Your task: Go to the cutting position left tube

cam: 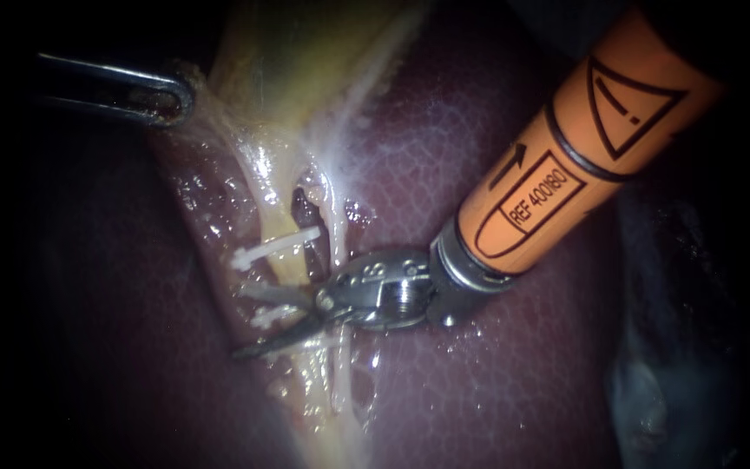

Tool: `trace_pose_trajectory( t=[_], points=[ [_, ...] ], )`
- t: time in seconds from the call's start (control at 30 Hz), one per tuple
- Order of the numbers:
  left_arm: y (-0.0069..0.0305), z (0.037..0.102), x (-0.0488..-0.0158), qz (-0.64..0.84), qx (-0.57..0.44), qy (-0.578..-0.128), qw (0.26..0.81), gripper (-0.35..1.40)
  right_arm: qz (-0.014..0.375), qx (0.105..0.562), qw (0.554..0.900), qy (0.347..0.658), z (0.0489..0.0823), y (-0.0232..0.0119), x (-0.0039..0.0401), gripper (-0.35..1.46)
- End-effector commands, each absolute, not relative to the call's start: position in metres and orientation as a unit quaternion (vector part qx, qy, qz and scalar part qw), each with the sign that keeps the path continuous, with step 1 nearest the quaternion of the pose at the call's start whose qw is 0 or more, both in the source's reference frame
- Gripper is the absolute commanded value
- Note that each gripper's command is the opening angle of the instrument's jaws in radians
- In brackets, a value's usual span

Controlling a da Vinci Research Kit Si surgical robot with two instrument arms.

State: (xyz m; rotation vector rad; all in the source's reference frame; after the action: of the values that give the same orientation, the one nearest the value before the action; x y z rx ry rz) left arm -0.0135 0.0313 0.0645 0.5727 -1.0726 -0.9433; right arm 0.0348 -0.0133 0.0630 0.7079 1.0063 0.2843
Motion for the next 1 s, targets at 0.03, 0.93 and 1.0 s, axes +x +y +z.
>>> trace_pose_trajectory(
  t=[0.03,0.93,1.0],
  points=[
    [0.0314,0.0645,-0.0135,-0.426,0.259,-0.485,0.718,-0.35,0.133,0.331,0.807,0.471,0.063,-0.0134,0.0348,1.25],
    [0.0315,0.0649,-0.0132,-0.426,0.259,-0.485,0.719,-0.35,0.14,0.355,0.791,0.478,0.056,-0.0095,0.0261,1.22],
    [0.0315,0.0649,-0.0132,-0.426,0.259,-0.485,0.719,-0.35,0.144,0.357,0.791,0.476,0.0566,-0.0095,0.0261,1.22]
  ],
)
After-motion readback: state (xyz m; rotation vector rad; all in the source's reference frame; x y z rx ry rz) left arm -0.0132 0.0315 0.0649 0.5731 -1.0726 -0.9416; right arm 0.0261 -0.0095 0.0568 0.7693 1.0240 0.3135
